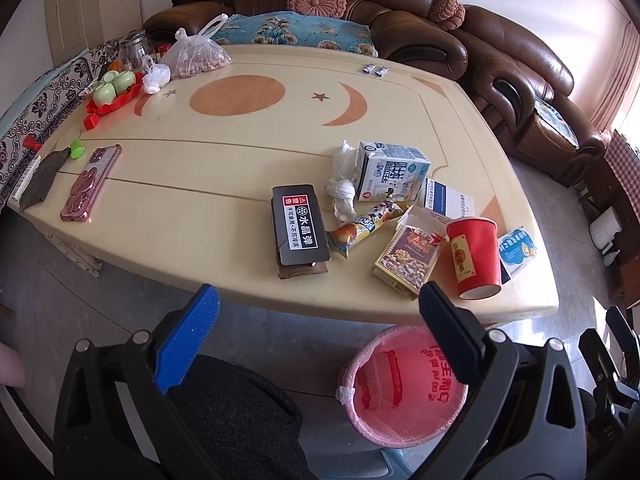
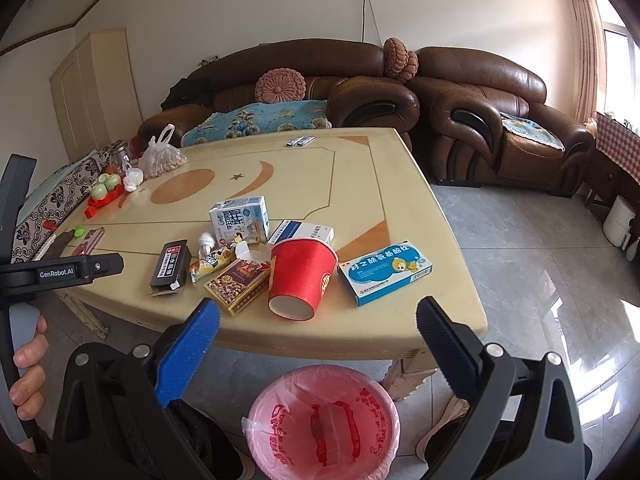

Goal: Collect trash
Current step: 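Reach left gripper toward black box while right gripper grasps red paper cup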

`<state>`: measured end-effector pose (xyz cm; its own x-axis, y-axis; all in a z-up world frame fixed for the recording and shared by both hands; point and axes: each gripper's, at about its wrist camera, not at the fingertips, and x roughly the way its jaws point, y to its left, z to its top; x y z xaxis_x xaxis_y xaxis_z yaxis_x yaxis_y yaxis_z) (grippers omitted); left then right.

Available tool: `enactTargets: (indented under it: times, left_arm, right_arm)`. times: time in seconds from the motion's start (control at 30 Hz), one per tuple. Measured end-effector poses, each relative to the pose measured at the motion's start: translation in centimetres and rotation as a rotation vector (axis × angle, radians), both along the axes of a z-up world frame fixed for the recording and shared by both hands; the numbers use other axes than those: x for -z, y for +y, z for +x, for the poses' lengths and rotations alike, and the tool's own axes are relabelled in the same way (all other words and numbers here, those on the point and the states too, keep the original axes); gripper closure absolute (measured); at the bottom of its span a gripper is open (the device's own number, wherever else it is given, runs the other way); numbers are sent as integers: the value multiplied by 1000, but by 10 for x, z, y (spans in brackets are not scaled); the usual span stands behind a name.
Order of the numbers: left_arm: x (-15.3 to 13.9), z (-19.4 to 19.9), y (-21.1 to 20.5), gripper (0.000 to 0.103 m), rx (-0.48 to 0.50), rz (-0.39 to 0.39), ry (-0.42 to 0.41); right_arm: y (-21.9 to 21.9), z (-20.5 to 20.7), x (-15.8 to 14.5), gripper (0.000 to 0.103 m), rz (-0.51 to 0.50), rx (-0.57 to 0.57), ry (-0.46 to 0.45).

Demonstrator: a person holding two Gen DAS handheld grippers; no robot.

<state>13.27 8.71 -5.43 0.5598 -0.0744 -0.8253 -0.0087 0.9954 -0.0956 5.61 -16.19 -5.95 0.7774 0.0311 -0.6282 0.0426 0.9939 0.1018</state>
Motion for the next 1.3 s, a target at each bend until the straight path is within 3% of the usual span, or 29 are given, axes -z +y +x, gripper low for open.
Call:
enactTargets:
  times: [0.67, 1.3]
  left_arm:
    - [72, 104, 24, 5, -101, -61, 192]
    - [112, 143, 29, 5, -121, -35, 269]
  right_arm:
    - [14, 88, 60, 6, 23, -50, 88]
    - [16, 125, 99, 7, -9, -48, 129]
